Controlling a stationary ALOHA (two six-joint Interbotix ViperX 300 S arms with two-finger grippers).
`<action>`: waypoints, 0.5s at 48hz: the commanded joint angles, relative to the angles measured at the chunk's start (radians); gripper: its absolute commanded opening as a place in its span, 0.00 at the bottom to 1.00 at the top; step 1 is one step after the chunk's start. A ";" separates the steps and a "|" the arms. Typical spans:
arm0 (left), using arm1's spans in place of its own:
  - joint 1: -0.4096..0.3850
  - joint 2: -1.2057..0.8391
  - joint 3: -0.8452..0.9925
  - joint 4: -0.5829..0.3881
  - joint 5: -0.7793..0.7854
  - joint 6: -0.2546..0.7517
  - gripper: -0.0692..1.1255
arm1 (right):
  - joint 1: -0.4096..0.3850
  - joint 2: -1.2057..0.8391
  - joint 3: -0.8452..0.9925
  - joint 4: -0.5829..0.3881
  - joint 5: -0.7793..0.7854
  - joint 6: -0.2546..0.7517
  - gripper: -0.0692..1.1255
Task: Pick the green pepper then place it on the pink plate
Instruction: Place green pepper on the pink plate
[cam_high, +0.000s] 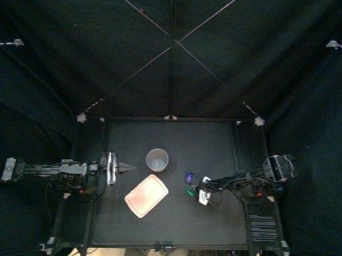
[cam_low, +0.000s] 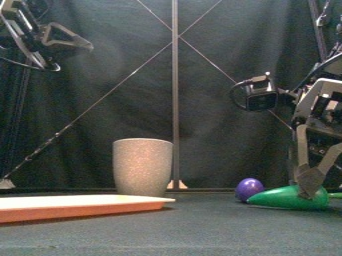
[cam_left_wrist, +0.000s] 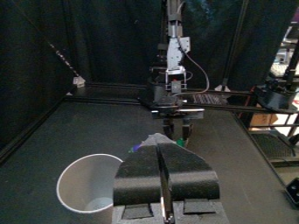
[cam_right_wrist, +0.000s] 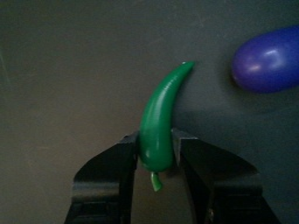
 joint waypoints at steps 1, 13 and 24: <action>0.002 0.000 -0.011 0.000 -0.003 0.000 0.07 | 0.020 -0.015 -0.044 0.009 -0.002 -0.002 0.56; 0.003 -0.002 -0.009 0.002 -0.003 0.002 0.07 | 0.051 -0.006 -0.215 -0.051 -0.002 -0.015 0.54; 0.008 -0.002 -0.008 0.000 -0.003 0.002 0.07 | 0.038 0.092 -0.365 -0.198 -0.002 -0.006 0.54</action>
